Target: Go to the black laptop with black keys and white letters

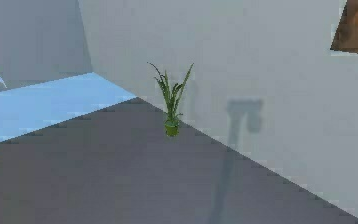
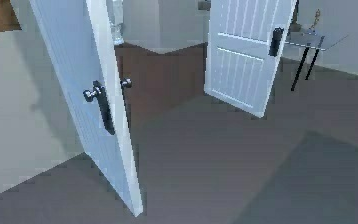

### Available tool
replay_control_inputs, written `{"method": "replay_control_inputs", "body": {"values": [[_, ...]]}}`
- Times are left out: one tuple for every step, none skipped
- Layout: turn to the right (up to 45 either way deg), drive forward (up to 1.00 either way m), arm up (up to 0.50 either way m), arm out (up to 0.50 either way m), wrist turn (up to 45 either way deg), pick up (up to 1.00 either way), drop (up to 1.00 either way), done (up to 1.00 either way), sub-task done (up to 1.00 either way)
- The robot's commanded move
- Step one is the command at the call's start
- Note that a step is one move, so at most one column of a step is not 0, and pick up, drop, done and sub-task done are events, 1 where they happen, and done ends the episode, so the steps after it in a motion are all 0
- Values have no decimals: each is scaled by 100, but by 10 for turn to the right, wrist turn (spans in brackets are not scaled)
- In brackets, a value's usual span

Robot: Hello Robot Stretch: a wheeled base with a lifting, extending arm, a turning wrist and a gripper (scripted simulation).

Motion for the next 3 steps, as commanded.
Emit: {"method": "replay_control_inputs", "body": {"values": [[-180,0,0,0,0,0,0,0,0],[0,45,0,0,0,0,0,0,0],[-450,0,0,0,0,0,0,0,0]]}}
